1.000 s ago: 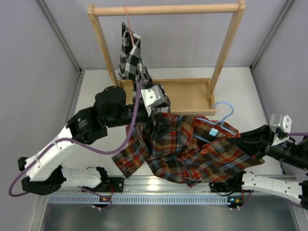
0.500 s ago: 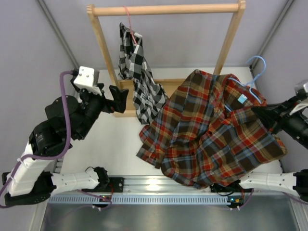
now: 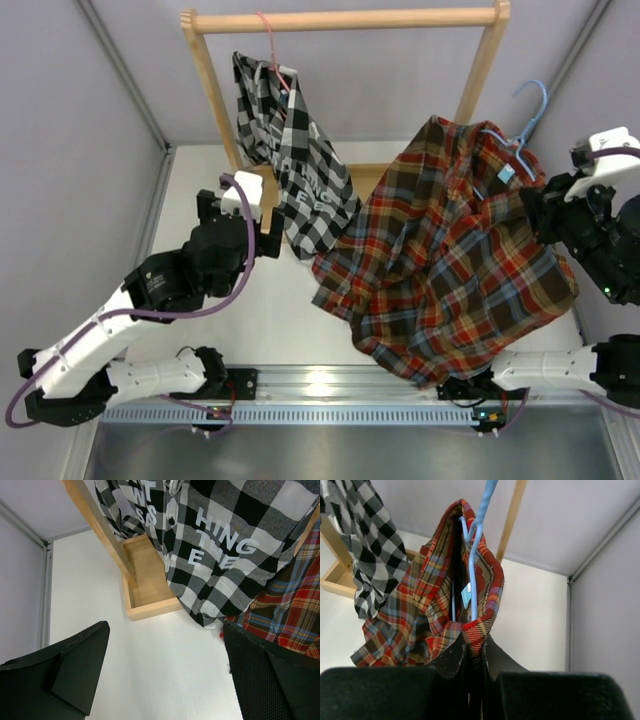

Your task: Place the shirt on the hanger

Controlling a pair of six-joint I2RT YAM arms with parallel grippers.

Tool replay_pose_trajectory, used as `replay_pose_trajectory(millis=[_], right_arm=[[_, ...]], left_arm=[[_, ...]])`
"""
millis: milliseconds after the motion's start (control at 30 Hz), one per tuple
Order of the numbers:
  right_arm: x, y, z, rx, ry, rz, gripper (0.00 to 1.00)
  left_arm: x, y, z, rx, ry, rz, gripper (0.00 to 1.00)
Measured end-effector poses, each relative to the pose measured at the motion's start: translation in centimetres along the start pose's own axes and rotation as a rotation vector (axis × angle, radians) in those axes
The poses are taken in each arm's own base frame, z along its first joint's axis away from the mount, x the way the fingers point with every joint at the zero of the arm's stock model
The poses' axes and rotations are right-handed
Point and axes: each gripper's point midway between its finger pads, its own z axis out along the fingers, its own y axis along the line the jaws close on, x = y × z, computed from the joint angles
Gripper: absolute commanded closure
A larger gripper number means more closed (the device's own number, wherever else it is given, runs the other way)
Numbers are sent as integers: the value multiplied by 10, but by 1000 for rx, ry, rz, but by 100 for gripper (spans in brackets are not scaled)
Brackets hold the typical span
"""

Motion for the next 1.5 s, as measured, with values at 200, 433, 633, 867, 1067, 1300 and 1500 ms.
replay_pose_trajectory(millis=[200, 433, 633, 867, 1067, 1300, 1500], right_arm=[[-4, 69, 34, -135, 52, -91, 100], [24, 104, 138, -22, 155, -74, 100], [-36, 64, 155, 183, 12, -74, 100], [-98, 25, 137, 325, -158, 17, 100], [-79, 36, 153, 300, -124, 10, 100], [-56, 67, 193, 228, -108, 37, 100], [-68, 81, 217, 231, -179, 105, 100]], left_arm=[[6, 12, -12, 16, -25, -60, 2], [22, 28, -25, 31, -69, -126, 2], [63, 28, -16, 16, -73, -113, 2], [66, 36, -15, -25, -105, -140, 2], [61, 45, -19, -44, -138, -176, 2], [70, 48, -20, -51, -140, -177, 2], [78, 47, -17, -56, -124, -156, 2]])
